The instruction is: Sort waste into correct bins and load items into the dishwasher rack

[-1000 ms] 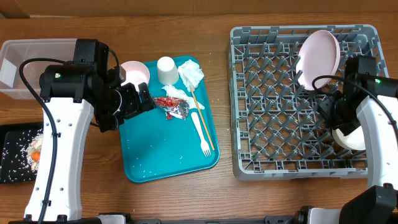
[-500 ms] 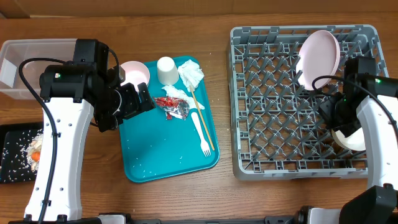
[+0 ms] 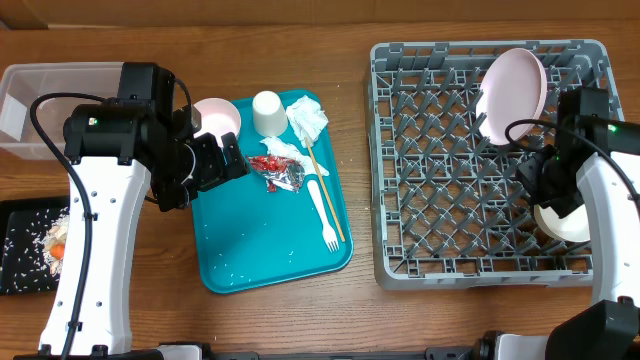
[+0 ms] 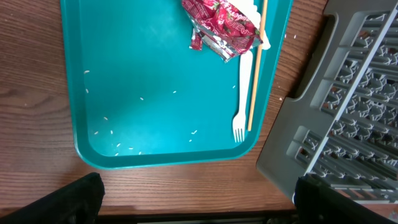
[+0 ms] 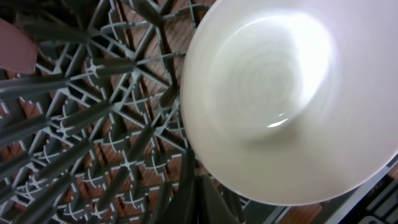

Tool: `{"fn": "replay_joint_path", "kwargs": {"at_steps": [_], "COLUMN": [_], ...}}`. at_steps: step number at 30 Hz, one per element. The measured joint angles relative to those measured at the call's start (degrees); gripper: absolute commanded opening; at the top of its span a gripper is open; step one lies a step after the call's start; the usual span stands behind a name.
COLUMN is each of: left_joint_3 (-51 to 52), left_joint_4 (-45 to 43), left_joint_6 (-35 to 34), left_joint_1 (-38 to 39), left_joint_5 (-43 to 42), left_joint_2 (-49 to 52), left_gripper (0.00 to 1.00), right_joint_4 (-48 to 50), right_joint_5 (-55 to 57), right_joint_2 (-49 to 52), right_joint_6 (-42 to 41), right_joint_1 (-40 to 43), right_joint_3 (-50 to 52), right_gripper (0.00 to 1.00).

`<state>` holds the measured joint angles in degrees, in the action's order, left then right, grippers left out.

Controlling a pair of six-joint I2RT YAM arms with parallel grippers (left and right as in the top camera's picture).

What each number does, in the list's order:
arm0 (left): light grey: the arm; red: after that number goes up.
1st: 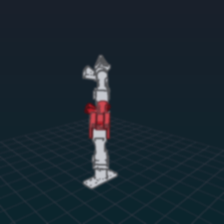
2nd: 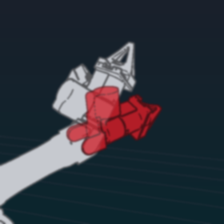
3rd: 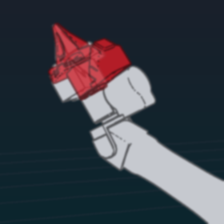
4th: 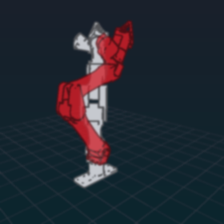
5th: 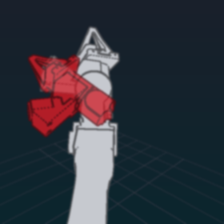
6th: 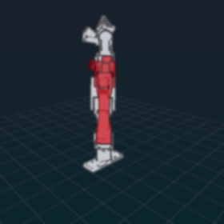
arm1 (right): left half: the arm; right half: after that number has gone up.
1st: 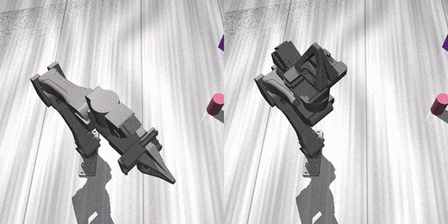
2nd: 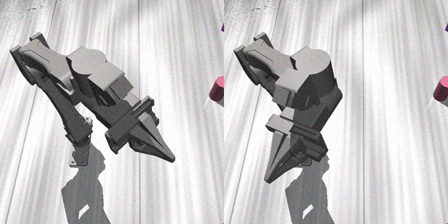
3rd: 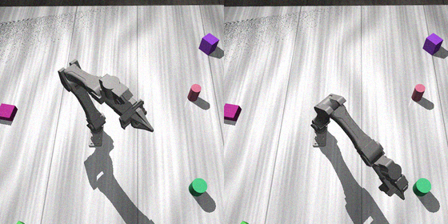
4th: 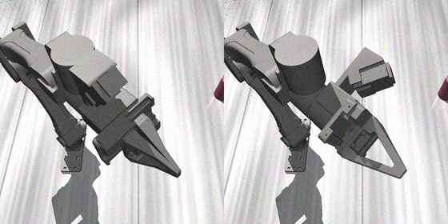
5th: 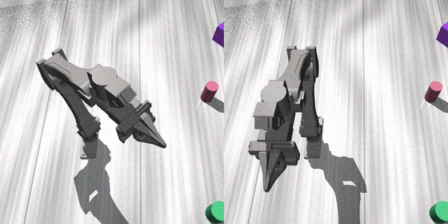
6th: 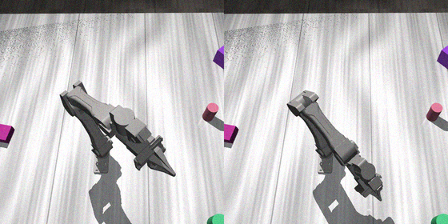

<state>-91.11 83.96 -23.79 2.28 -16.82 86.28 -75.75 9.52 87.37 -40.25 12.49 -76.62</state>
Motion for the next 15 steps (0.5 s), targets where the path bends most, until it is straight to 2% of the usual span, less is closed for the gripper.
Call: {"fn": "replay_joint_path", "kwargs": {"at_steps": [15], "left_joint_3": [0.0], "left_joint_4": [0.0], "left_joint_6": [0.0], "left_joint_1": [0.0], "left_joint_5": [0.2], "left_joint_2": [0.0], "left_gripper": [1.0], "right_joint_4": [3.3], "right_joint_5": [2.0], "right_joint_2": [0.0], "right_joint_6": [-2.3], "right_joint_1": [1.0], "right_joint_3": [3.1], "right_gripper": [0.04]}}
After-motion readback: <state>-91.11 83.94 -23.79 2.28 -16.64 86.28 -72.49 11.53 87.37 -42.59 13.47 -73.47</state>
